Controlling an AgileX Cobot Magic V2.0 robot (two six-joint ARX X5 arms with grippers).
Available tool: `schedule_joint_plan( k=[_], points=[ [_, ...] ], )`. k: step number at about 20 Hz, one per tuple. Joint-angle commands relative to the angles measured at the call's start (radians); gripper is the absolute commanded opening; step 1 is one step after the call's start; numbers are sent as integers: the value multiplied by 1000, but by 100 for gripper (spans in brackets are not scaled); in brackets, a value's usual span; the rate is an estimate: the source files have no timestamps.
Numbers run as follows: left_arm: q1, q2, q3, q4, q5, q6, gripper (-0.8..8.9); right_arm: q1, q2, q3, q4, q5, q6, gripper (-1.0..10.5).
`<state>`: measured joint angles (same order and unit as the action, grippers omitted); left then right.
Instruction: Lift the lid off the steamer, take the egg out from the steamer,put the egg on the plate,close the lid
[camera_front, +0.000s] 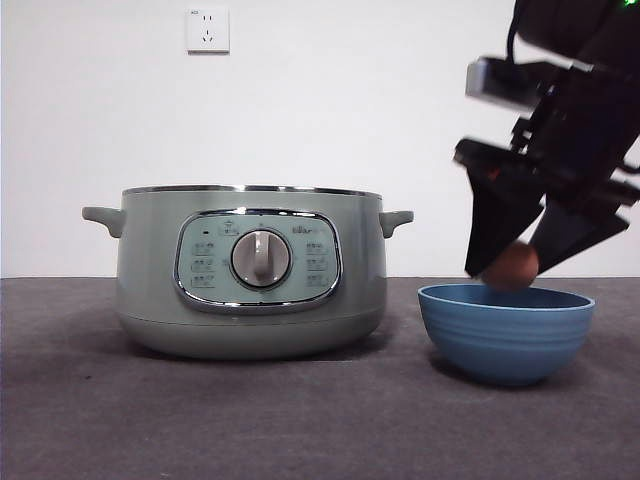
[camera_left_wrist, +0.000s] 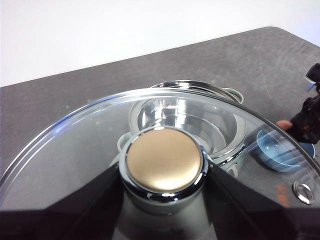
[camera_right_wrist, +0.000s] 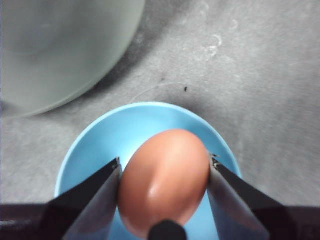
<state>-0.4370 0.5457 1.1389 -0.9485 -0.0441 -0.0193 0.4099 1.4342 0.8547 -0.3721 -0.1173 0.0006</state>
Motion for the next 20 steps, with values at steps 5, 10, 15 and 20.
schedule_joint_plan(
  k=[5,10,15,20],
  points=[
    [-2,-10,14,57,1,0,-8,13,145,-11,57,-39,0,-17],
    [-2,5,14,58,1,1,-8,36,169,-11,53,-42,-9,9],
    [-2,91,14,125,32,23,-8,57,165,-10,31,-41,-10,382],
    [-3,257,14,293,125,29,-8,57,113,5,31,-41,-10,389]
  ],
)
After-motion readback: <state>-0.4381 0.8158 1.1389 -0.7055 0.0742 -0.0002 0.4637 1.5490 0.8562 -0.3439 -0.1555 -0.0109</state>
